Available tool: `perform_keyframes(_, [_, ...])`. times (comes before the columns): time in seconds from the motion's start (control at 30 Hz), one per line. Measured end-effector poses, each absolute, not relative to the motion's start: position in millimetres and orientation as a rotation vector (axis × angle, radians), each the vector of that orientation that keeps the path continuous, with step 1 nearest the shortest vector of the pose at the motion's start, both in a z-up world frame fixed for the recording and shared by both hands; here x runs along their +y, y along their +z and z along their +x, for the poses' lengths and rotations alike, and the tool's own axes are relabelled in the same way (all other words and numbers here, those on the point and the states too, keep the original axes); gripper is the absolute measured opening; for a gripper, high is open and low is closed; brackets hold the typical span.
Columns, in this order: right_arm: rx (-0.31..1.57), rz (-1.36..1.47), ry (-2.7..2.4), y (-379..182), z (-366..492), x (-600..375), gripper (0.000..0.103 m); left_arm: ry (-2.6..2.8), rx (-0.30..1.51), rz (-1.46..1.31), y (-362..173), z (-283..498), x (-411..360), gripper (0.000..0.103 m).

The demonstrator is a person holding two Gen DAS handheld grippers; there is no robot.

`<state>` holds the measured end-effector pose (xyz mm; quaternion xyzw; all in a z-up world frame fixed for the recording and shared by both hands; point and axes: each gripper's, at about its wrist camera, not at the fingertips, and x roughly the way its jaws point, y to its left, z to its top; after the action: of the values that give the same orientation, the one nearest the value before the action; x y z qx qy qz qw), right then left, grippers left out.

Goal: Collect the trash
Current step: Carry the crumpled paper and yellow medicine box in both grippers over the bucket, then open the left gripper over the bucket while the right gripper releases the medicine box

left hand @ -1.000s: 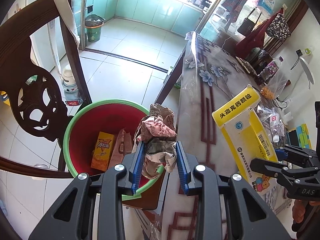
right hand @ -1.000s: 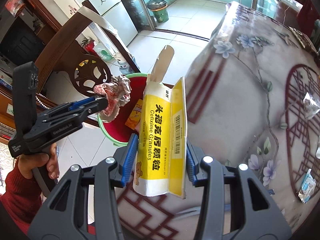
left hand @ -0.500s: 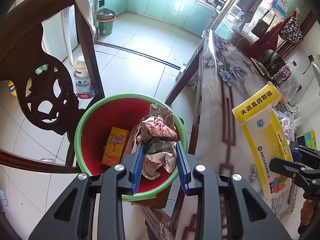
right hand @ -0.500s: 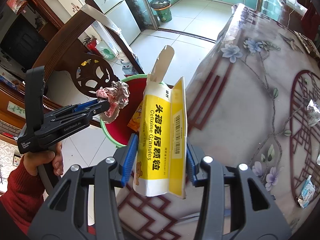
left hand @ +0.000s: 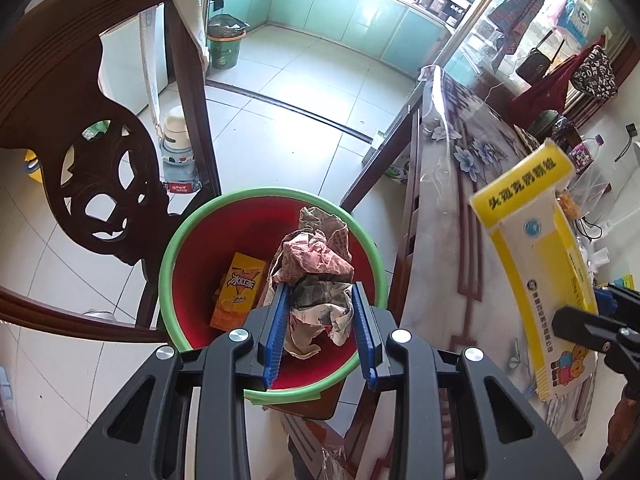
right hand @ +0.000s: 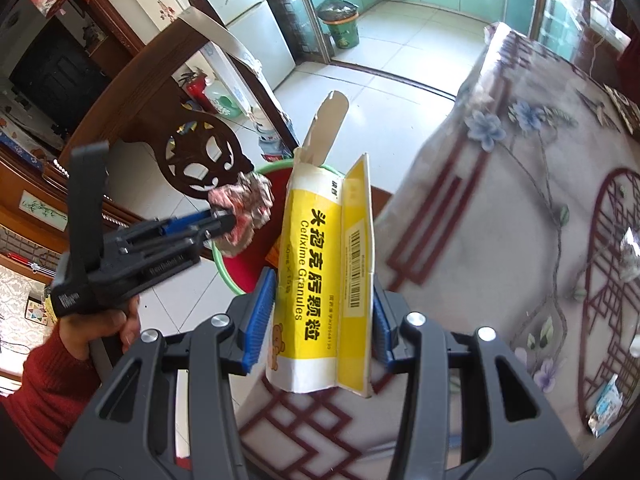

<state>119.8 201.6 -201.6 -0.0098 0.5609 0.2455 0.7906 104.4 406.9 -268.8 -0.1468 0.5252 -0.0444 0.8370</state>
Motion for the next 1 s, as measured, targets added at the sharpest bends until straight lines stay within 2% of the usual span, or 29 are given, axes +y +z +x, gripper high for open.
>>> perform_keyframes(1.0, [1.191,-0.077,0.595,-205.8,144.2,246.0,0.046,-0.032,1.067,-0.272,-255.4,132.3,429.6,0.029])
